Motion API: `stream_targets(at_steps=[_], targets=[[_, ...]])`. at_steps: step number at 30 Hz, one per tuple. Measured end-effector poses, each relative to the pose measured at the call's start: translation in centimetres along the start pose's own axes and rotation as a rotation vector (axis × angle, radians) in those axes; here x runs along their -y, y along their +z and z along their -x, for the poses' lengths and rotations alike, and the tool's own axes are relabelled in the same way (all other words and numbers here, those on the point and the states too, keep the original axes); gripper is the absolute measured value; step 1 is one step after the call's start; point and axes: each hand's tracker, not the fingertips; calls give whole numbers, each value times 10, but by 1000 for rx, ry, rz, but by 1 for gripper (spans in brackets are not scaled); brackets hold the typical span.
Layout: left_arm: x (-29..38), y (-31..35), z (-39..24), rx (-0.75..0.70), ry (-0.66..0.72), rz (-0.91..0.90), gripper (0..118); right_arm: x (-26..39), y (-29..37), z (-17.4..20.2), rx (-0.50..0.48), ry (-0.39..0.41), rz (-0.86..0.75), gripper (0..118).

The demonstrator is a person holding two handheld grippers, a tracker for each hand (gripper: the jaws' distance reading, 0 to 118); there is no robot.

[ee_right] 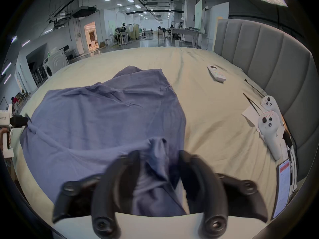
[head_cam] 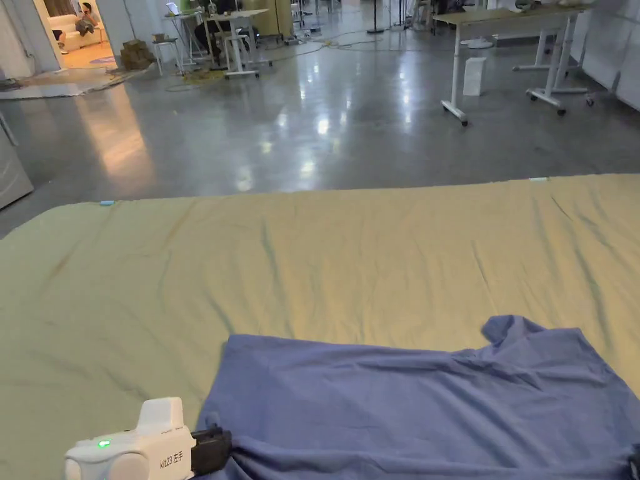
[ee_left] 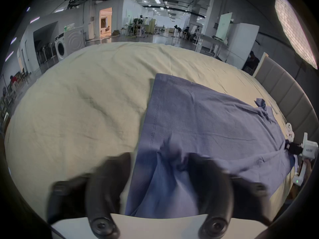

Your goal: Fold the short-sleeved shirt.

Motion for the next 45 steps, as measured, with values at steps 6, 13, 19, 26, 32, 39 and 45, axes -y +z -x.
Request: stream_targets(at_steps=[6,13,19,26,32,39,45], targets=[[6,132,-10,40,-280,-286,84,-4,97,-10,49,-38,-237,57],[51,307,-50,8,-264,-707,84,22,234,32,18,-44,-544,57],[102,364,-80,-63,-221,-923,68,49,291,83,15,17,-633,56],[124,381,-84,-12,-183,-803,8,69,321,104,-2,16,-670,10],[135,376,-93,-1,-198,-756,0,80,326,107,-23,37,-647,0],[121,359,-90,16,-203,-714,0,77,327,109,-19,67,-667,0],[93,296,-54,85,-30,-525,0,80,307,104,-67,-4,-595,0]])
